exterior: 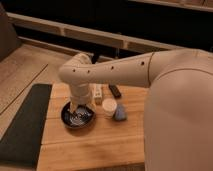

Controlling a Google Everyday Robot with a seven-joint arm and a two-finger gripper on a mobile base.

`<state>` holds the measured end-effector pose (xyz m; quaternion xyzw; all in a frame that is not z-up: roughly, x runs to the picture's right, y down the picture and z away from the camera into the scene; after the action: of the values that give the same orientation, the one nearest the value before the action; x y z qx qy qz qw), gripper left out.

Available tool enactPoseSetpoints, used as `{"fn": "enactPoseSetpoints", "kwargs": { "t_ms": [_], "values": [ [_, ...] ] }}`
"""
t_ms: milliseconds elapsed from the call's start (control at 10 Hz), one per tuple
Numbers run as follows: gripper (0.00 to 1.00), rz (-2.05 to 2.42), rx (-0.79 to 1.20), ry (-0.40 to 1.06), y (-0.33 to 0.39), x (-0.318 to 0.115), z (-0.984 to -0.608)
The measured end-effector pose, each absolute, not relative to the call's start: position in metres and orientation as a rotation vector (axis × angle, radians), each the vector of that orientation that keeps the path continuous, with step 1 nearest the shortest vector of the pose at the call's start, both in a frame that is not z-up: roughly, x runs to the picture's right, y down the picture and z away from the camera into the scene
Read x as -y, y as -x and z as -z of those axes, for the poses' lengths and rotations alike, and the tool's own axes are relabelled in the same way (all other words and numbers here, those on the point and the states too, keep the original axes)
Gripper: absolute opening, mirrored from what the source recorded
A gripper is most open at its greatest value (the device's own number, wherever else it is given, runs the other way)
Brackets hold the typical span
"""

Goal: Pick up the ceramic bowl

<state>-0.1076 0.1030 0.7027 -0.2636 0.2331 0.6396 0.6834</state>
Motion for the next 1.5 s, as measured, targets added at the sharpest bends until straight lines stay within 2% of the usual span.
{"fn": "enactPoseSetpoints", "kwargs": {
  "t_ms": [800, 1200, 1500],
  "values": [
    [0.65, -1.432, -0.516, 0.579, 0.107, -0.102, -0.704],
    [0.65, -1.433, -0.337, 0.457, 0.098, -0.070, -0.725],
    [0.65, -1.457, -0.235, 0.483, 0.100, -0.072, -0.734]
  ]
}}
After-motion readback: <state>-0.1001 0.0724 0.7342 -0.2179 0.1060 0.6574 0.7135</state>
